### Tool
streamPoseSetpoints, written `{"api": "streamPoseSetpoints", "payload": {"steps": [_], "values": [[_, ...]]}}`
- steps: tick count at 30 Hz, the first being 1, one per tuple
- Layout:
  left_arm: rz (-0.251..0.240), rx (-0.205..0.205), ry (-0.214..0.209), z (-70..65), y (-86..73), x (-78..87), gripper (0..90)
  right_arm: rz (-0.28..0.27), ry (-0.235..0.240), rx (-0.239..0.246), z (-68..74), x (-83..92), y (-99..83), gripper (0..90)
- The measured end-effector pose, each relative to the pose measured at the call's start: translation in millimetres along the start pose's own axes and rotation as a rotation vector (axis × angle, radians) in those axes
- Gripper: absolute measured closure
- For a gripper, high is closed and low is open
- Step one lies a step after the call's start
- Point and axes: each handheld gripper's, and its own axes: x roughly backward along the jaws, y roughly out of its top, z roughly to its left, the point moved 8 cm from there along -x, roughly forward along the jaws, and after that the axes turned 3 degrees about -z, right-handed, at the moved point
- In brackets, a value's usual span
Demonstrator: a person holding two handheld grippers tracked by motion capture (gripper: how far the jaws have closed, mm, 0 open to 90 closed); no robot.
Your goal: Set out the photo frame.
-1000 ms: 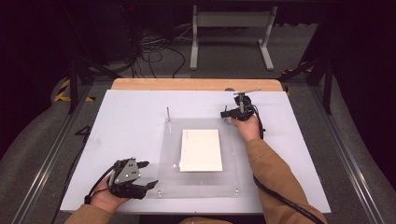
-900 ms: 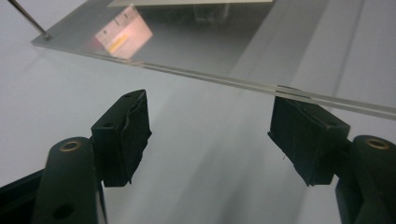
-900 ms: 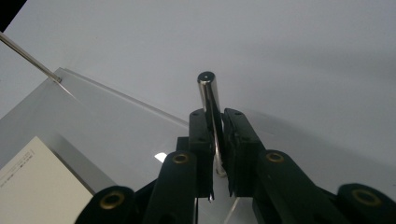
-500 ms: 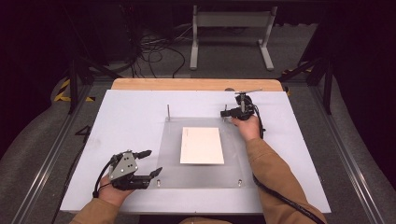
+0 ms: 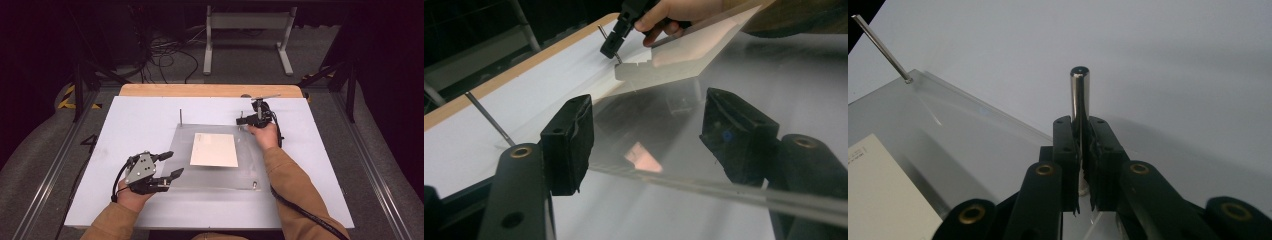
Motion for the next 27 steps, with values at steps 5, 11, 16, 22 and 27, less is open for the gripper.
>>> {"api": "streamPoseSetpoints", "payload": {"steps": [5,11,16,22,27], "values": [[0.009,-0.008,0.005,0.1,2.5,0.3,40.7,-0.017,-0.002,0.090,0.6,0.7,-0.3,81.9],[0.014,-0.008,0.010,1.1,3.2,1.1,41.6,-0.153,0.006,0.168,-0.3,22.4,-0.8,61.5],[0.008,0.003,0.009,3.3,6.3,1.1,41.6,-0.270,0.030,0.333,12.5,64.0,-5.3,56.6],[-0.001,0.017,0.024,7.5,13.9,1.0,41.5,-0.368,0.133,0.497,34.3,119.1,-32.1,45.9],[-0.005,0.029,0.026,9.7,17.8,0.9,41.3,-0.340,0.098,0.673,49.8,140.4,-70.6,40.0]]}}
